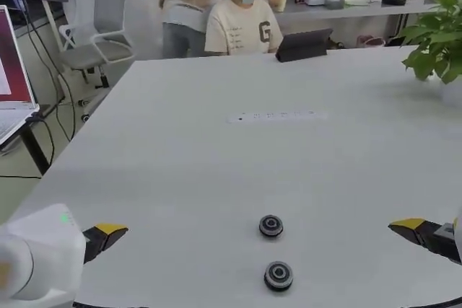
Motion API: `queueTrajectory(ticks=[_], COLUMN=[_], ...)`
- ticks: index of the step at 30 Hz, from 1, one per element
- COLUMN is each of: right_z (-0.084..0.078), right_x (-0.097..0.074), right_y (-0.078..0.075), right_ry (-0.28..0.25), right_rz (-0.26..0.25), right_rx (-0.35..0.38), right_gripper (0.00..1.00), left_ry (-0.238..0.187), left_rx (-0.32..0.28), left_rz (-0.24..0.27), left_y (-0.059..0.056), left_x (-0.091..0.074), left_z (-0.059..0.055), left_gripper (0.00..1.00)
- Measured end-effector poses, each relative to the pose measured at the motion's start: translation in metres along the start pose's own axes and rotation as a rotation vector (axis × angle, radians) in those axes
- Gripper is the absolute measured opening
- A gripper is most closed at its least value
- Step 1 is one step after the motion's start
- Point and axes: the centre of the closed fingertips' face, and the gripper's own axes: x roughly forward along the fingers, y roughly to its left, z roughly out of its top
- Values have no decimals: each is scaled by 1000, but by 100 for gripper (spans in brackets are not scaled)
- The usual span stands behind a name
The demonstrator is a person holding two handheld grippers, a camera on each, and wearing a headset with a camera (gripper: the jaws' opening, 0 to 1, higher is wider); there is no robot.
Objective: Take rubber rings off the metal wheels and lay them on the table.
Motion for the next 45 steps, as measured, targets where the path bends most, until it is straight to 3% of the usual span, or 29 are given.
queueTrajectory(ticks=[23, 45], right_z=[0, 9], right_x=[3, 7], right_y=[-7, -22], right_ry=[0, -26], right_rz=[-5, -29], right_rx=[11, 26], right_gripper=[96, 96], left_ry=[6, -6], left_rx=[-1, 22], left_rz=[-14, -13], left_y=[5, 21], left_x=[9, 21], left_z=[0, 14], left_gripper=[94, 93])
